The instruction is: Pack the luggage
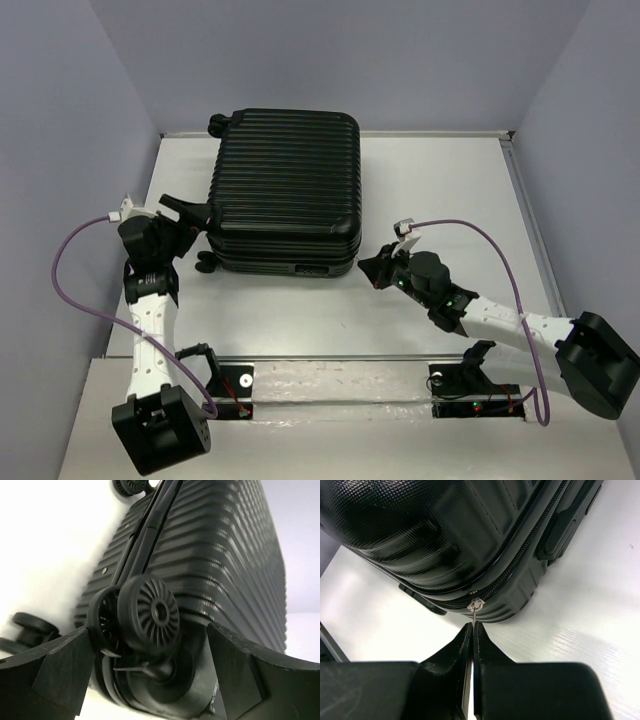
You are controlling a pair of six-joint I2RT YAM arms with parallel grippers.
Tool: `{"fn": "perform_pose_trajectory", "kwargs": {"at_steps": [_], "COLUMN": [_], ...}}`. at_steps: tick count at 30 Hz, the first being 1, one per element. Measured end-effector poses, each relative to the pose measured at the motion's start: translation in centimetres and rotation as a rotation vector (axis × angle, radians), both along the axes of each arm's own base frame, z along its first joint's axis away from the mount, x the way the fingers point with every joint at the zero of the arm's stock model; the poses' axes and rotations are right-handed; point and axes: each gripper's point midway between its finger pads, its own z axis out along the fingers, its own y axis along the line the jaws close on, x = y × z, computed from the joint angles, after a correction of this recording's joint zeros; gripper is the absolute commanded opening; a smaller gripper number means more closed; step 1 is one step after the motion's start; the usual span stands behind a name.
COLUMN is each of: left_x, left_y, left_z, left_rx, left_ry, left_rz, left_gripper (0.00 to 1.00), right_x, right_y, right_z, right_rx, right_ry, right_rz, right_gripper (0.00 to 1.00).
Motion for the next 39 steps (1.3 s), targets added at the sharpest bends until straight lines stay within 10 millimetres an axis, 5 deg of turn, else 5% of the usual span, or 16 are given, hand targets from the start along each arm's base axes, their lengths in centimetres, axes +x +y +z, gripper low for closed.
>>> {"fn": "perform_pose_trajectory", "kwargs": {"at_steps": [7,21,31,39], "left_x": [1.0,0.6,0.3,1.0], "left_y": [0.1,0.8,1.8,2.1], "left_z": [0.2,0.5,-0.6,-0.2], "left_rx": [-0.086,-0.106,-0.101,-0.122], "left_ry": [-0.051,-0.106,-0.104,-0.132], "left_rz": [0.028,0.095,0.126,0.131], "left_gripper": [0.79,0.94,0.66,0.79], "right_x": [0.0,-0.3,-0.7,-0.9], "right_y": [0.0,0.3,0.6,1.3], "right_z": [0.0,0.0,0.1,-0.3], "right_rx": [-0.001,-0.001,0.003,0.011], "right_ry": [-0.004,-0.004,-0.002,0.007], "right_rz": [0.004,0.030,0.057,0.092], "right_gripper": [0.07,0.07,0.07,0.07]}}
